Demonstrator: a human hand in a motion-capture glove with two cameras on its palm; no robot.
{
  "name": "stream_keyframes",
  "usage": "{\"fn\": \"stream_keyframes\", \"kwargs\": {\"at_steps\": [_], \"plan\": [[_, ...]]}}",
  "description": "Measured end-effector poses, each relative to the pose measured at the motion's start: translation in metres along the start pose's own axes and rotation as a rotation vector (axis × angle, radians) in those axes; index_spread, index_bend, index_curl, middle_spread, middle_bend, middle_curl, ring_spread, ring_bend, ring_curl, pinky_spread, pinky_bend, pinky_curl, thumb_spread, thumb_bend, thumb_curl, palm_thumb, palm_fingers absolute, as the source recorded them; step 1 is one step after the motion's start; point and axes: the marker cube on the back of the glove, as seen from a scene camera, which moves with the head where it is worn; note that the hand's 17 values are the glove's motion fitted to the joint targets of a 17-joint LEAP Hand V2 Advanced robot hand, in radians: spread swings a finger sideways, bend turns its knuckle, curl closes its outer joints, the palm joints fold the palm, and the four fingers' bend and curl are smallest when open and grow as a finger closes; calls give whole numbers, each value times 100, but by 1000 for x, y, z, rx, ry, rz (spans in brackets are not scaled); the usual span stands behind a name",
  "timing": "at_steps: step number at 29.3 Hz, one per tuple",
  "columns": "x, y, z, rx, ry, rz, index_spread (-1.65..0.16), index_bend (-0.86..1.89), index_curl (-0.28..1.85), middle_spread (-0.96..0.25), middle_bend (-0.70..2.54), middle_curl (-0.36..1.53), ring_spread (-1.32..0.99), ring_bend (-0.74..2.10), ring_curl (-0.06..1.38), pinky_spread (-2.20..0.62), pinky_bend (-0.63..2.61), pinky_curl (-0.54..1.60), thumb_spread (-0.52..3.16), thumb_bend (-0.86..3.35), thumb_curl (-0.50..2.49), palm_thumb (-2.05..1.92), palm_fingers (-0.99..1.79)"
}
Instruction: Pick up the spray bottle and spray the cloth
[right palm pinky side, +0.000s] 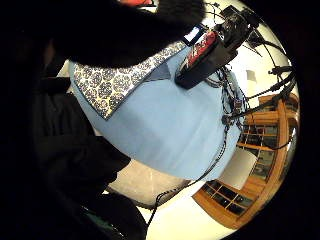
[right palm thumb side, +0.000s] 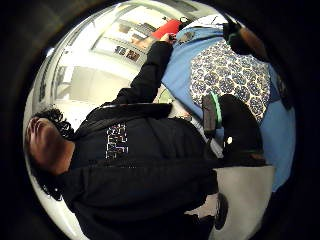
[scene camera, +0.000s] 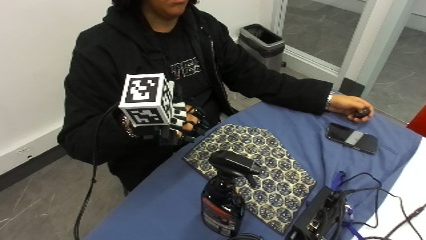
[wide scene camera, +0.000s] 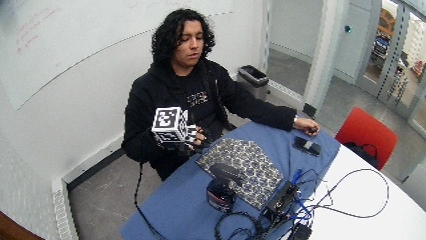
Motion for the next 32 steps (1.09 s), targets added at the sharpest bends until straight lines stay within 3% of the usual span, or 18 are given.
{"fn": "stream_keyframes", "kwargs": {"at_steps": [12,32], "plan": [[0,-1,5,-22,-7,10,-28,22,24,-2,30,21,-3,32,20,20,20,18,100,42,18,60,64],[84,11,-52,-139,91,204,-30,17,31,-3,30,31,-4,30,27,23,16,22,128,35,27,63,69]]}}
